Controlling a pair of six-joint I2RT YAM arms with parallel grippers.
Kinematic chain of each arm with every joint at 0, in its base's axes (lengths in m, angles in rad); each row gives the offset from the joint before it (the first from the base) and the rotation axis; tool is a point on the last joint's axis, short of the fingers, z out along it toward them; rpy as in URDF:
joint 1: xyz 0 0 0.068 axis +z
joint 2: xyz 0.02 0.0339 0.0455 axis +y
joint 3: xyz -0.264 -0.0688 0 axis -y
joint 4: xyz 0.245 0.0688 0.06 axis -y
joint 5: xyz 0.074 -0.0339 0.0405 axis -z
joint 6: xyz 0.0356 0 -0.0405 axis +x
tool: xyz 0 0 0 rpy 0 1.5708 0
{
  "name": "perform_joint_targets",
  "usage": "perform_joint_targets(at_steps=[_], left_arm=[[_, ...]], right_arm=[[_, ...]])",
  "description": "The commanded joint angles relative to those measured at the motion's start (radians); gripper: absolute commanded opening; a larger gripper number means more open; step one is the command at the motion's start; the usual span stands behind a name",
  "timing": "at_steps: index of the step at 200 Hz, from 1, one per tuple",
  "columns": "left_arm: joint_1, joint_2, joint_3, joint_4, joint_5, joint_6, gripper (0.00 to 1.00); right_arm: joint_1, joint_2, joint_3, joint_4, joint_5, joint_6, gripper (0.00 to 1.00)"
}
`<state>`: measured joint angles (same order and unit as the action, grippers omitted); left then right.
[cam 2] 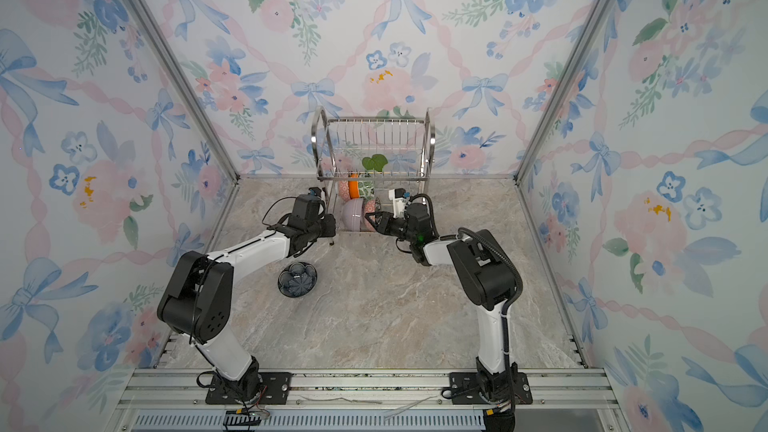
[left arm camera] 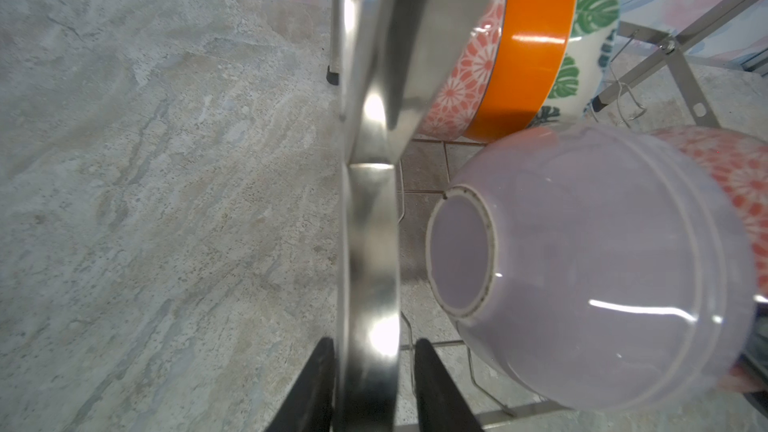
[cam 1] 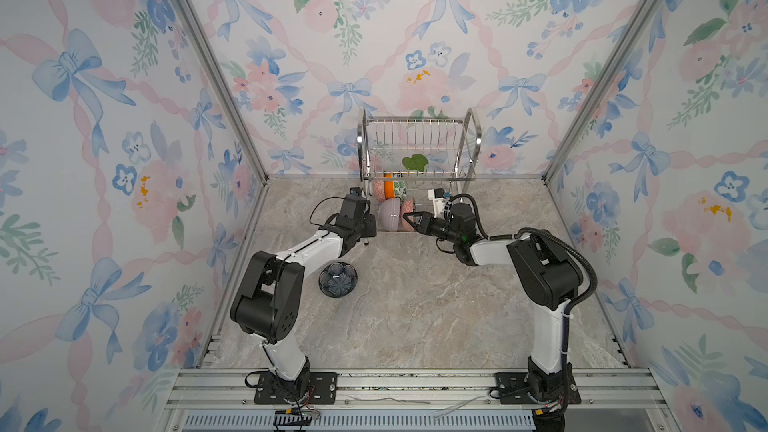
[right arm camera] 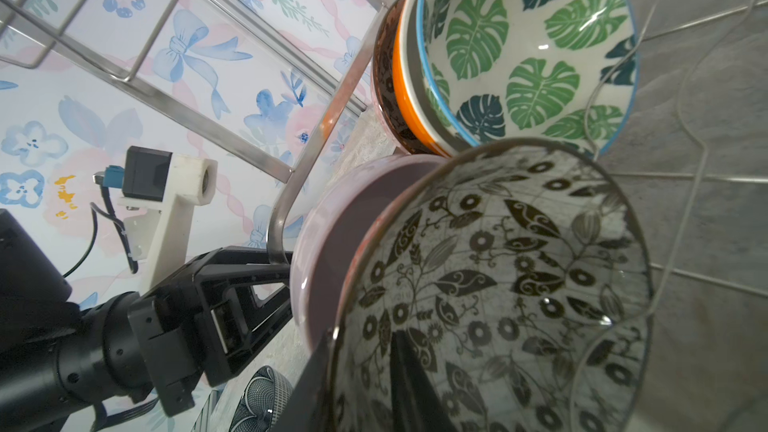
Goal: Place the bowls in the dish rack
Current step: 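Settle the pink bowl upright in the rack and open the right gripper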
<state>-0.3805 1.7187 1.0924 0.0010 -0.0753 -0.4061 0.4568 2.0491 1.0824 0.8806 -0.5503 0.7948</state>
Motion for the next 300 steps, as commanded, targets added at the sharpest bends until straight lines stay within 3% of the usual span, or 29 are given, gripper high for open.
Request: perform_joint_targets(at_steps=[1, 25, 73, 91, 98, 195, 202, 238, 255, 279, 292, 300], left_arm=[[-0.013, 0.004, 0.019, -0.001, 0.030, -0.013, 0.40], [-0.013, -0.005, 0.019, -0.003, 0.025, -0.013, 0.44], [-0.015, -0.032, 0.012, -0.010, 0.001, -0.010, 0.72], [-0.015, -0.045, 0.008, -0.015, -0.008, -0.011, 0.74], [-0.014, -0.049, 0.006, -0.017, -0.011, -0.011, 0.83], [-0.014, -0.137, -0.032, -0.030, -0.047, -0.023, 0.90], [-0.015, -0.144, -0.035, -0.030, -0.049, -0.026, 0.98], [-0.011, -0.201, -0.060, -0.027, -0.050, -0.048, 0.98], [-0.003, -0.233, -0.086, -0.015, -0.044, -0.071, 0.98], [0.023, -0.292, -0.134, 0.009, -0.020, -0.117, 0.98], [0.039, -0.320, -0.144, 0.001, -0.010, -0.145, 0.98], [0.050, -0.340, -0.147, -0.008, -0.006, -0.163, 0.98]], right_arm=[[-0.007, -0.051, -0.026, -0.001, -0.006, -0.019, 0.31], [-0.010, -0.078, -0.055, 0.014, 0.005, -0.022, 0.32], [-0.016, -0.142, -0.116, 0.027, 0.027, -0.029, 0.38], [-0.017, -0.165, -0.138, 0.028, 0.036, -0.032, 0.40], [-0.018, -0.172, -0.145, 0.027, 0.038, -0.035, 0.41], [-0.014, -0.281, -0.219, -0.025, 0.077, -0.089, 0.48], [-0.011, -0.291, -0.220, -0.041, 0.081, -0.102, 0.48], [0.024, -0.360, -0.225, -0.169, 0.137, -0.221, 0.54], [0.054, -0.389, -0.229, -0.236, 0.174, -0.280, 0.60], [0.111, -0.459, -0.234, -0.326, 0.241, -0.363, 0.79], [0.151, -0.491, -0.226, -0.407, 0.299, -0.417, 0.99], [0.179, -0.512, -0.222, -0.450, 0.334, -0.450, 0.96]])
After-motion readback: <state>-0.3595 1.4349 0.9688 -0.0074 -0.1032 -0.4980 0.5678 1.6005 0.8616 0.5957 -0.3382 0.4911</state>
